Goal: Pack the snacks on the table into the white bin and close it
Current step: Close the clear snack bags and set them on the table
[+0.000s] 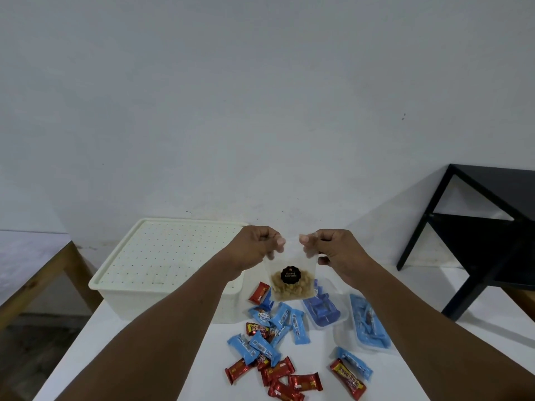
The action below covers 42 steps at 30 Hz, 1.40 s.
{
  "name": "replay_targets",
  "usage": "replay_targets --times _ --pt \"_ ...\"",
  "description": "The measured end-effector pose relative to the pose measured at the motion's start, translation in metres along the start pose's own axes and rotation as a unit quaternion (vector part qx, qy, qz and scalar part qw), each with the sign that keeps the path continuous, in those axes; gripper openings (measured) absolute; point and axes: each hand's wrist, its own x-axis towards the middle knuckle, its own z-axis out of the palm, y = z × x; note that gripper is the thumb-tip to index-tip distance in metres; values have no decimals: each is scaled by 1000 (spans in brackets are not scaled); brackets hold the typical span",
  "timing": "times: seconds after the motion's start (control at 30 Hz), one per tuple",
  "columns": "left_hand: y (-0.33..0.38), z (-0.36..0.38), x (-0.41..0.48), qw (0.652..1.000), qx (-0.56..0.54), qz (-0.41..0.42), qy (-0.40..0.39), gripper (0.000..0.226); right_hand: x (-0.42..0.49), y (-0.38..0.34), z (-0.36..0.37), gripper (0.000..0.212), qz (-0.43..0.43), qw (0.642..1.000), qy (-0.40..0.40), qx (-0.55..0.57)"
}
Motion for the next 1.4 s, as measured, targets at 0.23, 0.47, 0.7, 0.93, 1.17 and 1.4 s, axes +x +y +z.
replay_targets --times 0.23,0.47,0.7,0.93,1.17,1.4 --pt "5 -4 -4 988 -89 -111 -57 21 -4 -6 -2 40 3 1000 -26 -14" --pt "3 -4 -9 981 -114 -110 -111 20 -2 -12 3 38 4 999 21 -28" --pt "0 16 -4 998 -16 -40 -34 25 -5 -1 14 31 11 996 91 -23" --pt "-7 21 3 999 -16 -35 -3 27 4 7 13 15 18 998 28 44" --pt "-13 24 16 999 9 -19 25 37 17 10 9 11 27 995 72 60" --pt "-41 27 29 998 -28 -19 44 38 43 15 -16 7 73 978 131 142"
